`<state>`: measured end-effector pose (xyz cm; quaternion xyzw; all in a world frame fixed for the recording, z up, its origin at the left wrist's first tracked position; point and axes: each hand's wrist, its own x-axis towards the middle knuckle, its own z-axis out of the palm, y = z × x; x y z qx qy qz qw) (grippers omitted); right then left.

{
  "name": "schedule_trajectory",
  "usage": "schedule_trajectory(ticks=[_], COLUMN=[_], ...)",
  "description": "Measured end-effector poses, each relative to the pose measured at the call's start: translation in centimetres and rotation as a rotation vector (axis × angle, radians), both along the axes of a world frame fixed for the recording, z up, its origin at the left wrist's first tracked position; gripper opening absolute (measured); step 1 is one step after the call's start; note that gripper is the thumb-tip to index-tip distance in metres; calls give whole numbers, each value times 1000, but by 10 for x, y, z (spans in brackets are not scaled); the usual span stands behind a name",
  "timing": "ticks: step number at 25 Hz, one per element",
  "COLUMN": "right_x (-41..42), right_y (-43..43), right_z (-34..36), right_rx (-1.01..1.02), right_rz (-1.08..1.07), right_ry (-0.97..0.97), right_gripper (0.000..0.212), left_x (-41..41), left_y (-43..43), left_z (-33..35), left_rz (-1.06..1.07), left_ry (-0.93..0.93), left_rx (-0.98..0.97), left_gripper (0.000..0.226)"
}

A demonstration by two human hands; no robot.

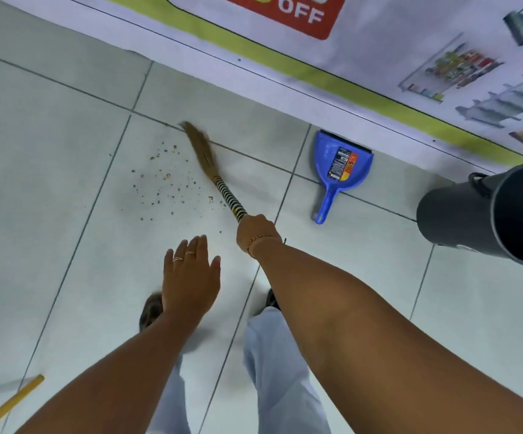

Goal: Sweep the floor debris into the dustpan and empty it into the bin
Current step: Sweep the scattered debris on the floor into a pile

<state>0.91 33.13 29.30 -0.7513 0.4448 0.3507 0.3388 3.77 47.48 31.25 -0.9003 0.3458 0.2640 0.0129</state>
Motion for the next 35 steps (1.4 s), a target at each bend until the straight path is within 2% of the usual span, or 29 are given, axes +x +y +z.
schedule_trajectory(ticks=[6, 9, 14, 18, 21, 23, 27, 35], right_x=[36, 45, 37, 26, 12, 8, 15, 47], right_y=[79, 140, 225, 237, 228, 228, 243, 269], right_z=[3, 18, 52, 57, 43, 32, 15, 9], right_rx=[-43, -47, -117, -167, -113, -77, 38, 55], right_rz=[-6, -66, -224, -447, -715, -820, -821, -682], right_ry=[36, 48, -54, 12, 94, 152, 211, 139], right_gripper=[36, 39, 45, 58, 57, 51, 38, 38], left_x=[45, 84, 120, 125, 129, 129, 124, 123], left_y=[58, 105, 154, 163, 167, 172, 189, 236], left_z=[7, 16, 39, 47, 42, 35, 23, 29], left_rz=[-100, -170, -203, -231, -253, -258, -260, -222], left_ry=[20, 39, 81, 121, 124, 125, 131, 127], left_rx=[-70, -43, -37, -81, -98, -93, -79, -24], left_gripper=[47, 48, 50, 51, 51, 51, 51, 51])
